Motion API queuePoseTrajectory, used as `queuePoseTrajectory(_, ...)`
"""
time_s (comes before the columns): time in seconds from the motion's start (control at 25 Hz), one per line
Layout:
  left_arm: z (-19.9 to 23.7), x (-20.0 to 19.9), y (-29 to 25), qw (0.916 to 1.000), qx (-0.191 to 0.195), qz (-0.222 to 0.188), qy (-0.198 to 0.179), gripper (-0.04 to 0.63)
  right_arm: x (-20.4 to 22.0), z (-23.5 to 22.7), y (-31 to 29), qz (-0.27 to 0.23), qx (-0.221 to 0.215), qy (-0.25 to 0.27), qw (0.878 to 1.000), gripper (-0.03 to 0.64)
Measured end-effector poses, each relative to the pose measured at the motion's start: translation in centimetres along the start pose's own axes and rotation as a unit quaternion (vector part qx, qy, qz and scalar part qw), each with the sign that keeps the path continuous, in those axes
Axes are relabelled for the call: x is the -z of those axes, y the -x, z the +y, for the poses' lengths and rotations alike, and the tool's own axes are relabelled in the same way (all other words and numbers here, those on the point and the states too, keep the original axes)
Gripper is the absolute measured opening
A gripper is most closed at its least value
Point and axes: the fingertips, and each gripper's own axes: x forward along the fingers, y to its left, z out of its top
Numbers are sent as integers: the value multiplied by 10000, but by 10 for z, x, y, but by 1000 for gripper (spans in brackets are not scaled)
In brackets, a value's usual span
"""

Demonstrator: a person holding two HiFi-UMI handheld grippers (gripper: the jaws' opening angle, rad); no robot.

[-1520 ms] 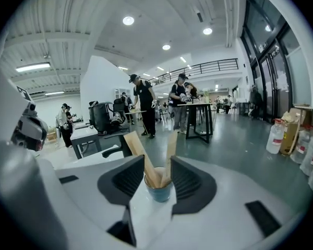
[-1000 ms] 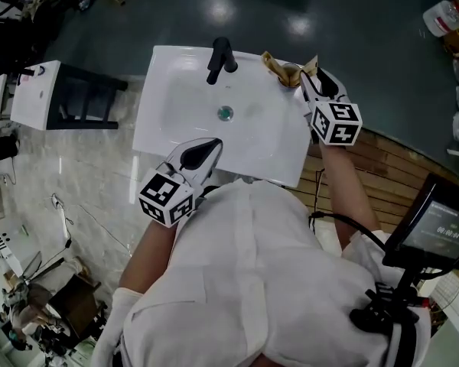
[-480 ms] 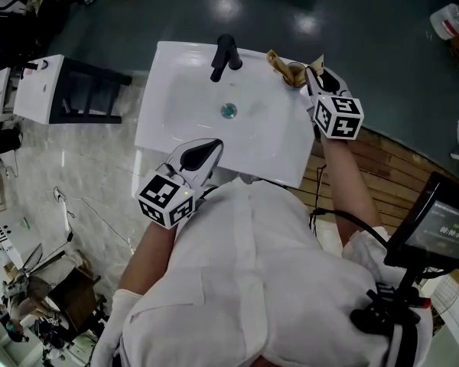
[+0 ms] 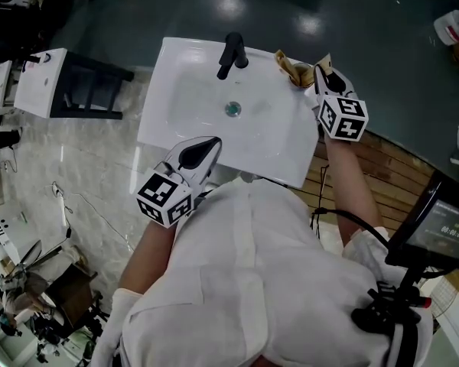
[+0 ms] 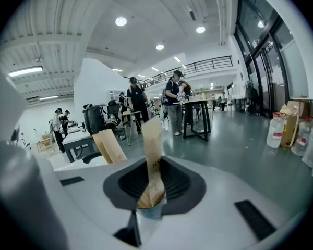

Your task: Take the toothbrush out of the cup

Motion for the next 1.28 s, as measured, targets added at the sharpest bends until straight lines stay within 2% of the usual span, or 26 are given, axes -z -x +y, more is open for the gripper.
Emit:
queuePoseTrajectory(0.6, 0, -2, -10, 9996, -6, -278, 101, 6, -30, -23, 7, -203, 100, 287, 9993, 48)
queuePoseTrajectory(1.28, 9, 1, -24, 9995, 101, -276, 124, 6, -64, -34, 30, -472, 217, 324, 9981, 46)
